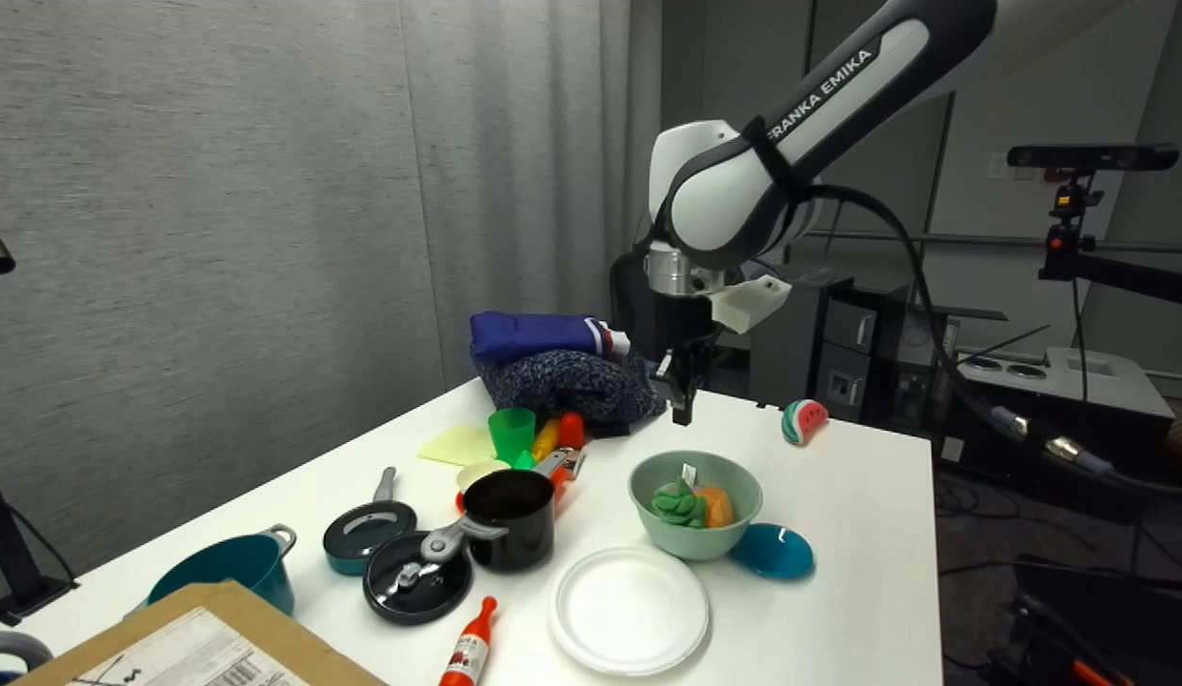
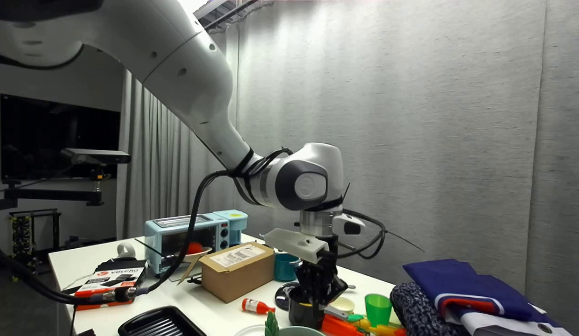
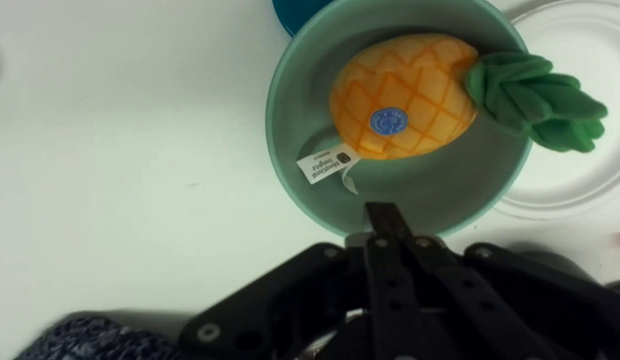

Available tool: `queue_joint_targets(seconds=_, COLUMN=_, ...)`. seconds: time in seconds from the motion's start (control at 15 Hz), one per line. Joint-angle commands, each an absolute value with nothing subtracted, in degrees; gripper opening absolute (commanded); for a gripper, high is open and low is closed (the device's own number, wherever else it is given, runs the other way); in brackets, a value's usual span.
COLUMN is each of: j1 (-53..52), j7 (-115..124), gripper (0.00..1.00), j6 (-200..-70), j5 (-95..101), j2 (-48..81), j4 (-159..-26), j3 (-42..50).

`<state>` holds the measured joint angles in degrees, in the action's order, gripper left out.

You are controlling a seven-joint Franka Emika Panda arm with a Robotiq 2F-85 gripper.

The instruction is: Move the bowl

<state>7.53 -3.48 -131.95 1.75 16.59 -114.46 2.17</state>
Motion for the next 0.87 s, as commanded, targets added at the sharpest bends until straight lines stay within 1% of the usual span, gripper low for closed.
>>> queue_joint_targets(seconds=0.0, j1=6.3, j7=2.1, gripper=0.00, j6=-133.7, j5=1.4, j2=13.8, j4=-113.8, j3=3.8)
queue_joint_targets(seconds=0.13, j1=6.1, j7=5.4, gripper=0.00, j6=-133.8, j5=1.6, j2=12.9, j4=-113.2, j3=4.1)
queue_joint_targets(seconds=0.2, j1=6.0, j7=7.1, gripper=0.26, j6=-133.4, j5=1.6, j2=12.3, j4=-113.5, j3=4.2)
queue_joint_targets(seconds=0.27, j1=6.5, j7=4.0, gripper=0.02, j6=-133.2, j5=1.5, j2=13.7, j4=-113.0, j3=3.8)
queue_joint_targets(seconds=0.47, j1=6.4, j7=5.9, gripper=0.24, j6=-133.2, j5=1.5, j2=13.2, j4=-112.9, j3=3.9)
queue_joint_targets(seconds=0.53, j1=6.4, j7=6.0, gripper=0.26, j6=-133.2, j5=1.5, j2=13.2, j4=-112.9, j3=3.9)
queue_joint_targets(seconds=0.8, j1=6.3, j7=6.1, gripper=0.26, j6=-133.2, j5=1.5, j2=13.2, j4=-112.9, j3=3.9)
